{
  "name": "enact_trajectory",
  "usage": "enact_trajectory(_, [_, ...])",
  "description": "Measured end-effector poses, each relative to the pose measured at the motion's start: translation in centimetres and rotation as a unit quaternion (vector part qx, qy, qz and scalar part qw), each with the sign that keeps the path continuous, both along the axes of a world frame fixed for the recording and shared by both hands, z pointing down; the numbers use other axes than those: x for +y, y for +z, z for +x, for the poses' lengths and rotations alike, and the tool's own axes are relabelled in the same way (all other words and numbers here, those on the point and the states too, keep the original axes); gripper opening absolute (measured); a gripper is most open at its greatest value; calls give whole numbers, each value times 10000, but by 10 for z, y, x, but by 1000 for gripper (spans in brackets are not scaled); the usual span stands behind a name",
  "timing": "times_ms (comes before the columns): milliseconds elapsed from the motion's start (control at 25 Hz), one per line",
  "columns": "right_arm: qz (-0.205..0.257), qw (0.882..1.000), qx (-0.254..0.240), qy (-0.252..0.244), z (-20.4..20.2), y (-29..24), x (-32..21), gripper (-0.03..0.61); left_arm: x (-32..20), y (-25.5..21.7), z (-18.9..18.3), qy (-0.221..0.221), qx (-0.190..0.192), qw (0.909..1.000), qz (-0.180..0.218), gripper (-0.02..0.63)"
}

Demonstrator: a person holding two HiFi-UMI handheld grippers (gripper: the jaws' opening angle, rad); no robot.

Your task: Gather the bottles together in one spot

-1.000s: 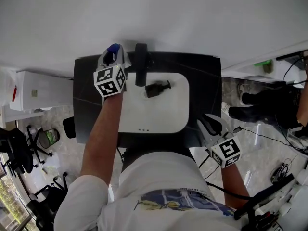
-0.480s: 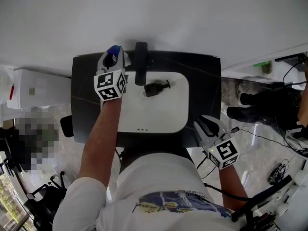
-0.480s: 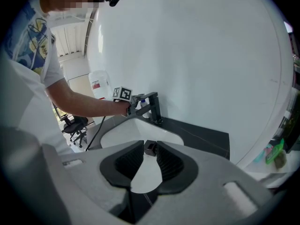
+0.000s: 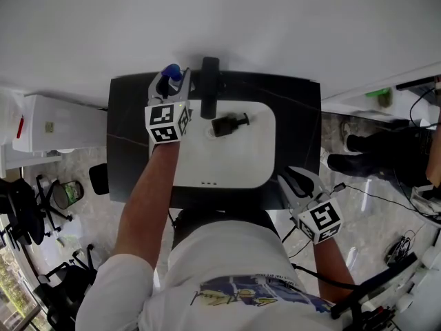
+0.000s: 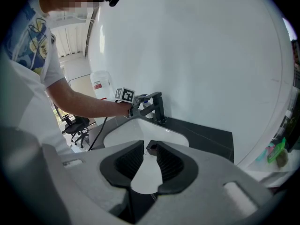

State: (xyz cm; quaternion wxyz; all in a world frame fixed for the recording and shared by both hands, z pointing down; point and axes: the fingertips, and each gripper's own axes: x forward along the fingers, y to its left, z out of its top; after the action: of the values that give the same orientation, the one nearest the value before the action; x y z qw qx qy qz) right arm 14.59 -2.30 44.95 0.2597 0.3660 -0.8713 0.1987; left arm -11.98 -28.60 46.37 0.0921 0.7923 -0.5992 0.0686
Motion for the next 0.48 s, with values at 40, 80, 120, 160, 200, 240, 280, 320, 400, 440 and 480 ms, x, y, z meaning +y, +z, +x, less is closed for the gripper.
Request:
enact_trajectory(40, [2, 10000, -2, 4, -1, -1, 1, 87, 1, 1, 2, 37, -79, 10000, 14, 197])
enact_trajectory(80, [5, 10000, -1, 9, -1, -1, 3, 87, 1, 2, 4, 70, -166, 9998, 30, 209])
enact_trajectory(120, [7, 10000, 0, 13, -2, -2, 4, 87, 2, 2, 5, 97, -253, 9996, 49, 216])
enact_trajectory(160, [7, 10000, 0, 14, -3, -2, 4, 87, 2, 2, 6, 120, -339, 9993, 73, 226])
enact_trajectory(200, [3, 10000, 0, 13, -4, -2, 6, 87, 2, 3, 7, 144, -428, 9989, 100, 237])
enact_trajectory(240, [-4, 10000, 3, 11, -5, -1, 7, 87, 2, 4, 8, 171, -525, 9984, 127, 239])
enact_trajectory(280, [-12, 10000, 8, 10, -6, 0, 9, 87, 3, 5, 8, 196, -635, 9977, 153, 239])
enact_trajectory(320, [-17, 10000, 12, 10, -6, 0, 10, 87, 3, 7, 8, 216, -744, 9968, 181, 240])
enact_trajectory(400, [-15, 10000, 15, 10, -8, 1, 11, 87, 4, 9, 9, 256, -875, 9956, 222, 251])
enact_trajectory(440, [-9, 10000, 18, 9, -8, 0, 12, 87, 4, 9, 10, 274, -903, 9952, 242, 256])
enact_trajectory(480, [-4, 10000, 22, 7, -9, -1, 13, 87, 5, 9, 10, 284, -910, 9951, 266, 262])
